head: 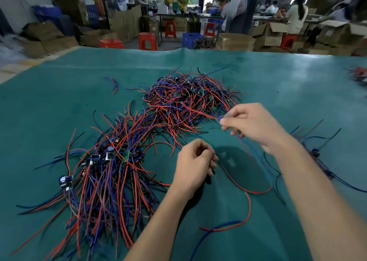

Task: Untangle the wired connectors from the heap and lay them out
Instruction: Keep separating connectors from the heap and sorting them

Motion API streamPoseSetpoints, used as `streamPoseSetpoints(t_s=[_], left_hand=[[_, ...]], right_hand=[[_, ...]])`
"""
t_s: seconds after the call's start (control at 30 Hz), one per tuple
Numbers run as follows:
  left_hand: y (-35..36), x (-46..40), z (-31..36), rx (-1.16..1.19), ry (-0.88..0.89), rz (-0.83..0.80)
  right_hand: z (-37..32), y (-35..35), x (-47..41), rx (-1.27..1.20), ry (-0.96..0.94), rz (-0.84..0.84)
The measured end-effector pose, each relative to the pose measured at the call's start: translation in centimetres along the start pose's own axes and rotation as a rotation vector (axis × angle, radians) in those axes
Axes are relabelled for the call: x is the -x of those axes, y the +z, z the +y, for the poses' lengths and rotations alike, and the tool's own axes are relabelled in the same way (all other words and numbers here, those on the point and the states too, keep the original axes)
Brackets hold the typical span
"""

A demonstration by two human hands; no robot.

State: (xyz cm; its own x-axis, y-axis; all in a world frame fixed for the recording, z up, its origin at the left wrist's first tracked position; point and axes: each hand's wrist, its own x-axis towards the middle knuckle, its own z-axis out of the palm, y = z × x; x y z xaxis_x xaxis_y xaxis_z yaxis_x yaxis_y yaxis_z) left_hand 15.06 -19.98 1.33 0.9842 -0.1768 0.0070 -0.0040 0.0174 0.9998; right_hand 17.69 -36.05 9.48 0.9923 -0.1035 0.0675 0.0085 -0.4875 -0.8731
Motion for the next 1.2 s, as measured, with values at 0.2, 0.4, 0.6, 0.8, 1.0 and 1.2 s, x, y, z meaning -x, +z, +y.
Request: streamPoseSetpoints(t_s=[0.2, 0.4, 0.6, 0.8, 1.0, 1.2], left_hand=[[0.0, -0.2, 0.0, 0.142, 0.001, -0.057], [0.0, -0.3, 0.0, 0.146, 0.029, -0.038], [-0.1, -0.2, -0.2, 0.07, 0.057, -0.043], [-0.3, -0.2, -0.3, 0.111, 0.032, -0.038], [-0.2, -0.3, -0.4, 0.117, 0.029, -0.054], [-0.2, 0.1, -0.3, 0.034, 0.05, -0.103]], right_hand=[[-0.9, -0.4, 3.9, -0.573, -0.016, 0.207], [3.3, 6.2, 5.7, -0.295, 0.02, 0.328], [3.9, 5.7, 5.3, -0.298, 0.017, 0.232], [4.4, 4.9, 4.9, -0.43, 0.108, 0.243], [4.4, 4.4, 4.7, -0.707, 0.217, 0.15], [4.1, 3.5, 4.8, -0.665, 0.135, 0.123]])
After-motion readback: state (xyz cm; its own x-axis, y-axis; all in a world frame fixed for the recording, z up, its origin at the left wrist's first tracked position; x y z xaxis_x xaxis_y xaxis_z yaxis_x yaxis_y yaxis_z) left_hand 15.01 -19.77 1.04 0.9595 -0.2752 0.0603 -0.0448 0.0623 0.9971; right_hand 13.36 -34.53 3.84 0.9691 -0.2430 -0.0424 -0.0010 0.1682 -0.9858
